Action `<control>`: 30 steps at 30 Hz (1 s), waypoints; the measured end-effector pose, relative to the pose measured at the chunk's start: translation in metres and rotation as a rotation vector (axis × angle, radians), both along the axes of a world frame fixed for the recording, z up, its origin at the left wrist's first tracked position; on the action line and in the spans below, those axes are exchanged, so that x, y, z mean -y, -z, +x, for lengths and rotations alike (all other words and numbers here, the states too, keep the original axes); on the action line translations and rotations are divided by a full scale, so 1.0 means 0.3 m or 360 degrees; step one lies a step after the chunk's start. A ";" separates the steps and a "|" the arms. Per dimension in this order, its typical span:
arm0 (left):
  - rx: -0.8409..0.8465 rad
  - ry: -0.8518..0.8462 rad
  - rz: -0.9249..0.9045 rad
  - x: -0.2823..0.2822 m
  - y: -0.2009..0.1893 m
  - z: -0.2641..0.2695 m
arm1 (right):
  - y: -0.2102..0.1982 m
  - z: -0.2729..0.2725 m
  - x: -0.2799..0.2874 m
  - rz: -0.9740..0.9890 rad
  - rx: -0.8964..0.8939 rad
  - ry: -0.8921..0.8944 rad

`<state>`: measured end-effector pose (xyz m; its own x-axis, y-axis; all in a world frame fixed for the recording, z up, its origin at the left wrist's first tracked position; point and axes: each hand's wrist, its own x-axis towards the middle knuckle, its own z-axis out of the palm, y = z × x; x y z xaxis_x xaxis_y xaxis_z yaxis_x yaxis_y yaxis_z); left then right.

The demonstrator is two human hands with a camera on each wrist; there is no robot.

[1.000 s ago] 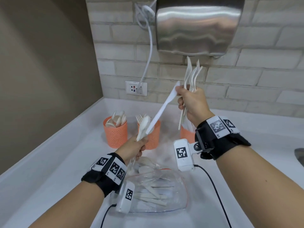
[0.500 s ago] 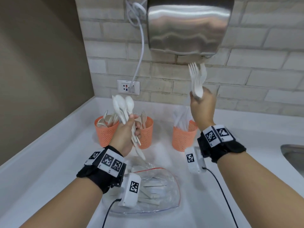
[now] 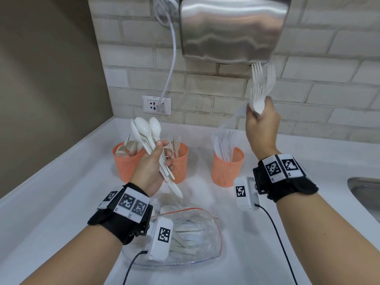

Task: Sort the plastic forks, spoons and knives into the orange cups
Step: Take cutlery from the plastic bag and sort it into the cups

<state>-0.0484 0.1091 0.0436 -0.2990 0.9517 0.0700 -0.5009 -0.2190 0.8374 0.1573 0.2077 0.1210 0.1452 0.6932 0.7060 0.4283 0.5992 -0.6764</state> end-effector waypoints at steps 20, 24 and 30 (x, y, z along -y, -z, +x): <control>0.0076 0.0095 -0.0013 0.021 0.000 -0.065 | 0.050 -0.147 0.029 -0.0200 0.0256 -0.0428; 0.0064 0.0045 0.0002 0.037 -0.001 -0.100 | 0.044 -0.304 0.047 -0.0425 -0.0197 -0.0981; 0.0050 0.0024 0.0012 0.064 0.005 -0.178 | 0.143 -0.460 -0.044 -0.0575 -0.0448 -0.1004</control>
